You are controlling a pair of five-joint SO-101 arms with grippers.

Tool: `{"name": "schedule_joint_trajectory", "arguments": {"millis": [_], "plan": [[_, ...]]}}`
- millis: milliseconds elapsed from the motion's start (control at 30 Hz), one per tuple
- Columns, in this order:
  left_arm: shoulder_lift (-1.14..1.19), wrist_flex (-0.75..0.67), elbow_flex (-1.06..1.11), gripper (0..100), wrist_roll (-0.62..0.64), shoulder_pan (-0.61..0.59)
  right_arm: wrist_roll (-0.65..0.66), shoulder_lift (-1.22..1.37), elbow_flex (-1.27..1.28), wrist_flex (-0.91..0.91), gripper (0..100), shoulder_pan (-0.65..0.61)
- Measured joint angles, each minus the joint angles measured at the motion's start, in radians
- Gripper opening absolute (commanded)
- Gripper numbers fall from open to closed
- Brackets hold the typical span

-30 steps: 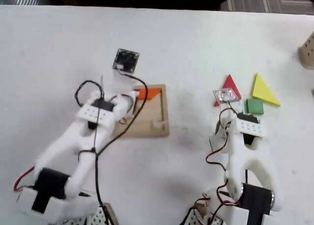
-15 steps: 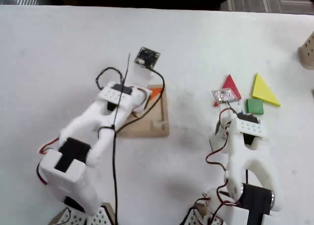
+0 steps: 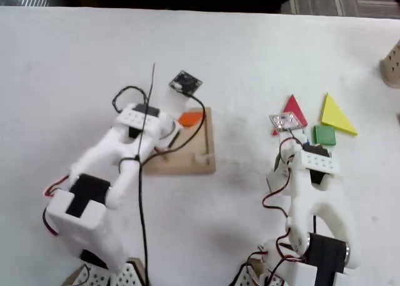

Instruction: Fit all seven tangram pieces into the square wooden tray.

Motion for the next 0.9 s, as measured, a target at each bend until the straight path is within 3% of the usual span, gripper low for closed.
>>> {"name": "schedule_joint_trajectory", "arguments": {"millis": [433,567,733,900], "plan": [[-0.077,0.034,0.005,2,-0.018,-0.029,0.000,0.000,0.000,0.000,1.9,0.000],[-0.114,-0.037,0.066,2,-0.015,0.026,0.000,0.000,0.000,0.000,1.9,0.000],[-0.109,-0.196,0.129,2,0.124,0.095,0.002,0.000,0.000,0.000,1.9,0.000],[-0.058,-0.109,0.077,2,0.158,0.100,0.002,0.000,0.000,0.000,1.9,0.000]]}}
